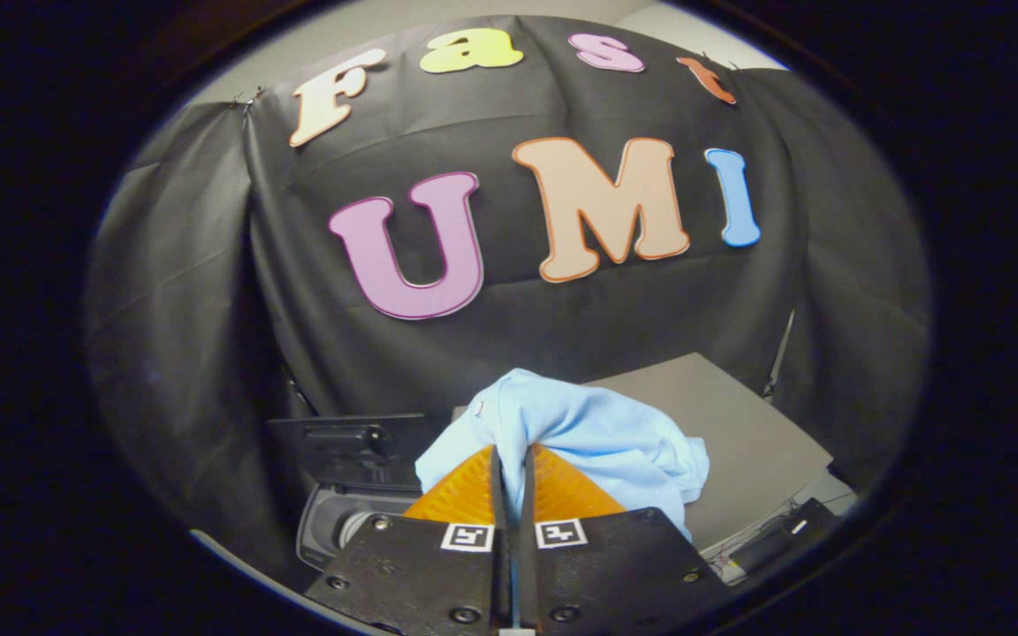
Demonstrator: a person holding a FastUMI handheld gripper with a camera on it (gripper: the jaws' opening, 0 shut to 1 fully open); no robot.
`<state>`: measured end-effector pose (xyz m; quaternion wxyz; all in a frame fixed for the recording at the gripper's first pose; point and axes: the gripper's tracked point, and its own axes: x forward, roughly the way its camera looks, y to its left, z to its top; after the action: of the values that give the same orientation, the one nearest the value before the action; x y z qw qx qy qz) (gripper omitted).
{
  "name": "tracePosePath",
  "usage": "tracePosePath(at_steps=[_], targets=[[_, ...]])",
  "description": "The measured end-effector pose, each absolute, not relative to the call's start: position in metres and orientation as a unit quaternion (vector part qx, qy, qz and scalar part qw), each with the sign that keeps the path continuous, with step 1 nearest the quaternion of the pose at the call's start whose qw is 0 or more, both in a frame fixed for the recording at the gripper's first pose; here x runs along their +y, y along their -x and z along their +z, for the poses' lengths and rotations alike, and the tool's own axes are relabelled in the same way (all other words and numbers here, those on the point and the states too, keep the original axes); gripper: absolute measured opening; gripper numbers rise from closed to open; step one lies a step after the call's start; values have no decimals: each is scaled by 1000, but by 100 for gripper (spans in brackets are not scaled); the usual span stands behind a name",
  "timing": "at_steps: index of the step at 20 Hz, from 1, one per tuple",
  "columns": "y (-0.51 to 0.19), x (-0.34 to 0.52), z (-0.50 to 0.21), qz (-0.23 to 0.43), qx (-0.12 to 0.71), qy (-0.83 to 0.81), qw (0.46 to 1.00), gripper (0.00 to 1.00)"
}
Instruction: Put the clothes into the washing machine and then close the washing machine lid.
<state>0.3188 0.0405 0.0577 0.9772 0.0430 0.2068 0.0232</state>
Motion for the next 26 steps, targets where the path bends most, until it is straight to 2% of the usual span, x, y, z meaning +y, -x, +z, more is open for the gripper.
tracePosePath(at_steps=[7, 14, 26], targets=[[-313, 155, 45, 103, 204, -87, 970, 3], [-319, 223, 19, 132, 211, -75, 966, 3], [-340, 266, -141, 139, 303, -80, 939, 3]])
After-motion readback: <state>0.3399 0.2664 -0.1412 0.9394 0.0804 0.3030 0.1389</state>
